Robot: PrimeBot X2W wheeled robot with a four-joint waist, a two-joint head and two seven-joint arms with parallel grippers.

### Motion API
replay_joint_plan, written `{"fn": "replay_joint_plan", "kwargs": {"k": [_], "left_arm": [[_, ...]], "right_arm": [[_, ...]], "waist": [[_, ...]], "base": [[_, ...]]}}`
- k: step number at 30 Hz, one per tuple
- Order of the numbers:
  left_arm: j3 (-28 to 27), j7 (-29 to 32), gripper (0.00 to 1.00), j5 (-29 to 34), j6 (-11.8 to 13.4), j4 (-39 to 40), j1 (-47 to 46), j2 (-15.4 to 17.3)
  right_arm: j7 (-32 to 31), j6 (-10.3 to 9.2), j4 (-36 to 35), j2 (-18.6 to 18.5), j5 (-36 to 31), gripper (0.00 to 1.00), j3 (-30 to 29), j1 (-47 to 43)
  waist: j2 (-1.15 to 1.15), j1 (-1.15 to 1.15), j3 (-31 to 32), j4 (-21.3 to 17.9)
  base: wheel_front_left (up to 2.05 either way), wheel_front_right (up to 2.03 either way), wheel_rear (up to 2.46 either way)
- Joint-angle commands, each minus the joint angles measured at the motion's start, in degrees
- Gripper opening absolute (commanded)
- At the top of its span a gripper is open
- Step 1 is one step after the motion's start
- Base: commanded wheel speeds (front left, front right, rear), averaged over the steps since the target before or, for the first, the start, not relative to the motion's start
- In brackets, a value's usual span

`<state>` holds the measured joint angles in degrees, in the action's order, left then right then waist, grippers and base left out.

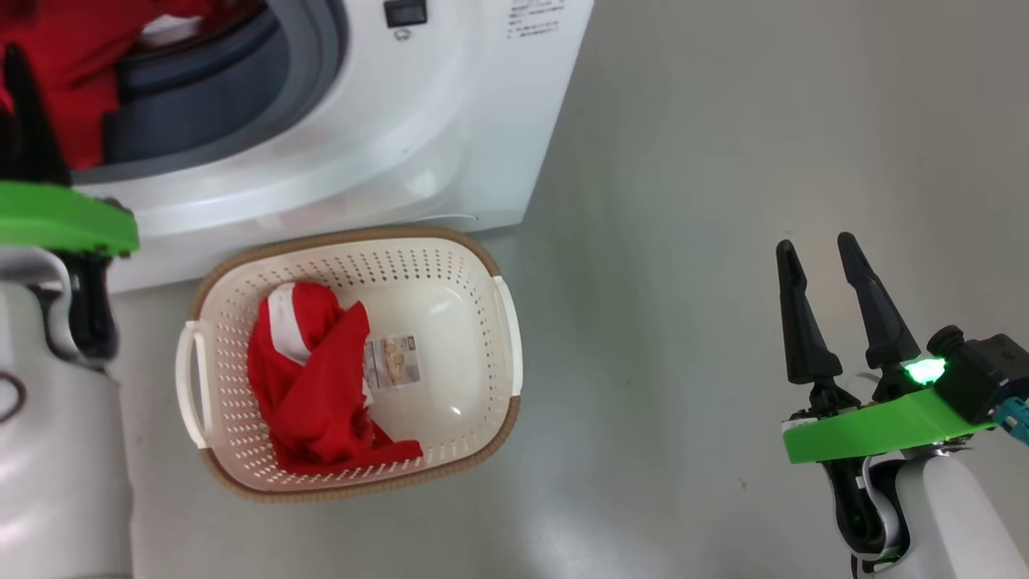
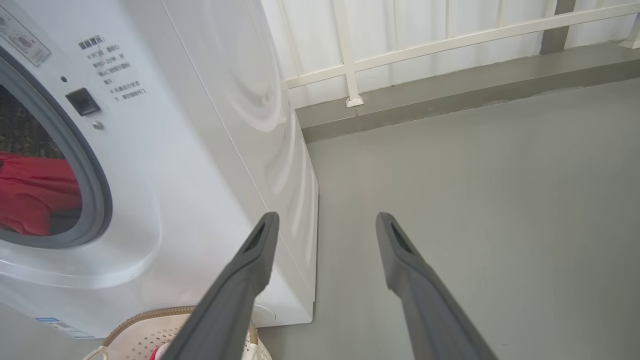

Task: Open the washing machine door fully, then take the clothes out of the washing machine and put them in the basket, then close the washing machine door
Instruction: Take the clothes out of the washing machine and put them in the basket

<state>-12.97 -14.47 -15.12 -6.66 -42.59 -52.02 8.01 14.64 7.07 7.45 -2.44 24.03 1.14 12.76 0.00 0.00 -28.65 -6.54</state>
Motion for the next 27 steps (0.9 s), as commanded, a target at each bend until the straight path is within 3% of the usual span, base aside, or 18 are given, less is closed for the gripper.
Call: {"fn": "replay_joint_plan", "kwargs": {"k": [1, 4, 12, 27], "left_arm": [[-1.78, -0.52, 0.0, -0.3, -0.54, 3.34, 2.54, 1.73], [-3.93, -0.52, 0.0, -1.34, -0.74, 7.32, 6.18, -0.08], [-3.09, -0.52, 0.0, -0.21, -0.81, 20.36, 17.24, -2.88], [-3.11, -0.52, 0.0, -0.07, -0.82, 39.22, 32.57, -5.01]], "right_arm": [[0.36, 0.42, -1.1, -0.43, -0.47, 1.0, 0.98, -1.45], [0.36, 0.42, -0.97, -0.43, -0.71, 1.0, 0.77, -2.19], [0.36, 0.42, -0.78, -0.43, -1.69, 1.0, 0.42, -3.51], [0.36, 0.42, -0.57, -0.43, -3.14, 1.0, -0.55, -6.01]], "waist": [[0.0, 0.0, 1.37, 0.91], [0.0, 0.0, 2.37, 1.24], [0.0, 0.0, 4.46, 1.91], [0.0, 0.0, 7.77, 2.97]], "base": [[0.0, 0.0, 0.0], [0.0, 0.0, 0.0], [0.0, 0.0, 0.0], [0.0, 0.0, 0.0]]}}
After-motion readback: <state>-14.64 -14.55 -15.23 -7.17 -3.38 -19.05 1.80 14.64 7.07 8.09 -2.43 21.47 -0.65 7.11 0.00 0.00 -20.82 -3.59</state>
